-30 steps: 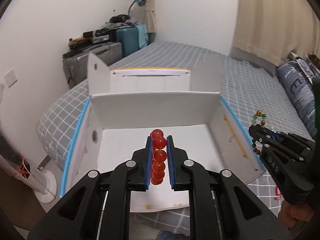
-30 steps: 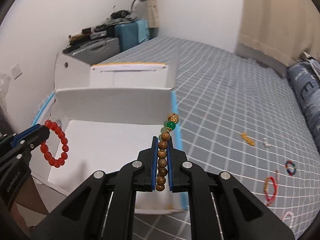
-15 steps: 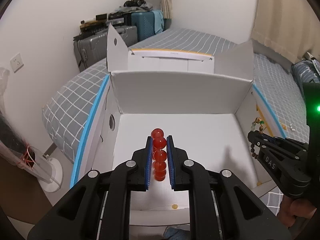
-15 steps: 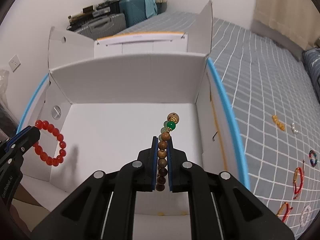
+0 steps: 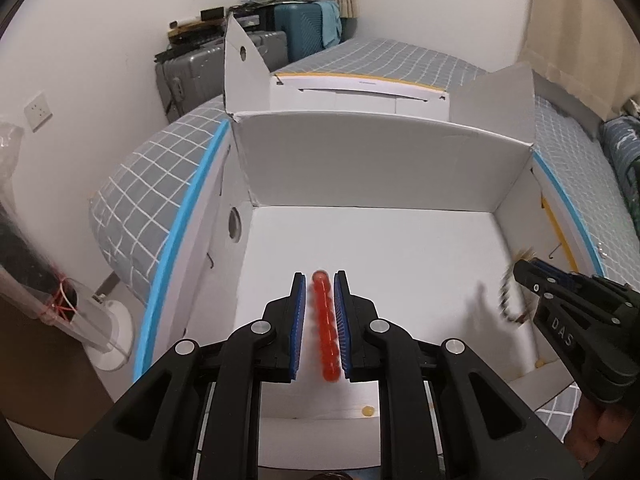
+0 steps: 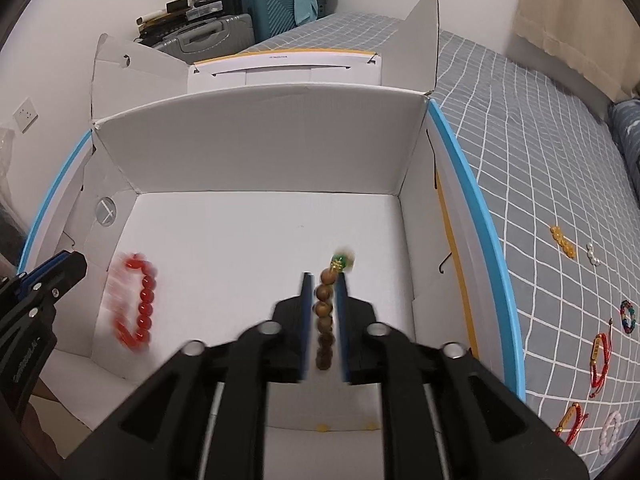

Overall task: Organize jewelry
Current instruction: 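Carry both bracelets into the white box and open both tools, then withdraw both tools from the box back over the bed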

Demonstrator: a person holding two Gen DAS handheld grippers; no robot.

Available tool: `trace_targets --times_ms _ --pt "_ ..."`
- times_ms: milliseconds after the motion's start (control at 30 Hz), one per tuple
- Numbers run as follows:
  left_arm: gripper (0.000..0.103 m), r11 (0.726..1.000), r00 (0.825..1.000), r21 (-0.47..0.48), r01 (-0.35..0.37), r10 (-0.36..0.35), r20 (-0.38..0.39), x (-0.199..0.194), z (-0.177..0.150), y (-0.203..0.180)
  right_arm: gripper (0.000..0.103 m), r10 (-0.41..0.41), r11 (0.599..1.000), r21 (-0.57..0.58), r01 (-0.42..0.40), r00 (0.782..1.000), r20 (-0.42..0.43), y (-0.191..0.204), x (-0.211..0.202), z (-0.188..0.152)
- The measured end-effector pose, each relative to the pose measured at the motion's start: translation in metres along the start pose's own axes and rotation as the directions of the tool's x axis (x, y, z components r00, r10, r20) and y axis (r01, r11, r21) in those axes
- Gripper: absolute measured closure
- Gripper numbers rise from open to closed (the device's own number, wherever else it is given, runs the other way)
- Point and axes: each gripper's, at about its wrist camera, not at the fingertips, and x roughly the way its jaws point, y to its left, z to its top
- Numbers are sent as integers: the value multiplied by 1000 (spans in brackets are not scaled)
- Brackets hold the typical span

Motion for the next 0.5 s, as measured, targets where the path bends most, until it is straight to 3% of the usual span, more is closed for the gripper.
trace_targets --times_ms 67,100,167,200,267,500 --pt "81 1000 1000 -7 -1 1 -11 2 0 1 67 1 1000 2 -1 1000 16 1 -4 0" --pt "69 1000 1000 -9 -5 5 -11 1 0 2 65 0 1000 2 0 1000 23 2 -7 0" --pt "53 1000 1000 -20 -10 10 9 -3 1 3 50 4 1000 5 -4 999 39 2 -13 0" --pt "46 1000 1000 -20 -17 17 21 -7 1 3 48 5 1000 7 -5 999 46 2 -16 1" --pt "37 1000 999 -21 -18 18 36 -12 2 4 37 0 1000 14 -1 997 72 0 -25 2" --pt "17 999 998 -33 0 3 70 -28 2 1 17 -44 998 42 37 985 168 -11 -55 4"
